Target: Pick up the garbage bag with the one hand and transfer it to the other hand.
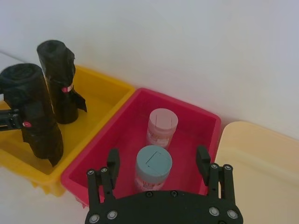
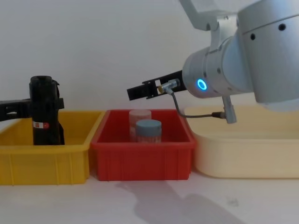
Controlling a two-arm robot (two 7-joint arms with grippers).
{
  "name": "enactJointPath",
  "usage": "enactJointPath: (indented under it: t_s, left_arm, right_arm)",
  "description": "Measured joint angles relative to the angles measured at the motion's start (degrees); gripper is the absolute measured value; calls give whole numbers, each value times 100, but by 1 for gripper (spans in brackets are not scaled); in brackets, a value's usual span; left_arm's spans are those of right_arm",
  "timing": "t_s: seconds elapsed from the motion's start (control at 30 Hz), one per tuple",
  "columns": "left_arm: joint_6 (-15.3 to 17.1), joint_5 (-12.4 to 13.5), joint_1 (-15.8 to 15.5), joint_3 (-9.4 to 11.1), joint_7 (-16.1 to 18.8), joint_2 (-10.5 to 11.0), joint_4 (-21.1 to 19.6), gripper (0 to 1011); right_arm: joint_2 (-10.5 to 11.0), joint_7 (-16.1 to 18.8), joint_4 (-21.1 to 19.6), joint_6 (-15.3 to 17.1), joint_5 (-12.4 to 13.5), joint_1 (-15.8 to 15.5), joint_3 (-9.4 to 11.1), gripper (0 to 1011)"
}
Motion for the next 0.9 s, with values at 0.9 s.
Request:
enactJointPath:
  t_s: [0.9]
  left_arm:
    - [5,43,-148,125,-26,-31,177,1001]
  right_arm:
    - [-415,19,1066,95,-115,403,2,1000]
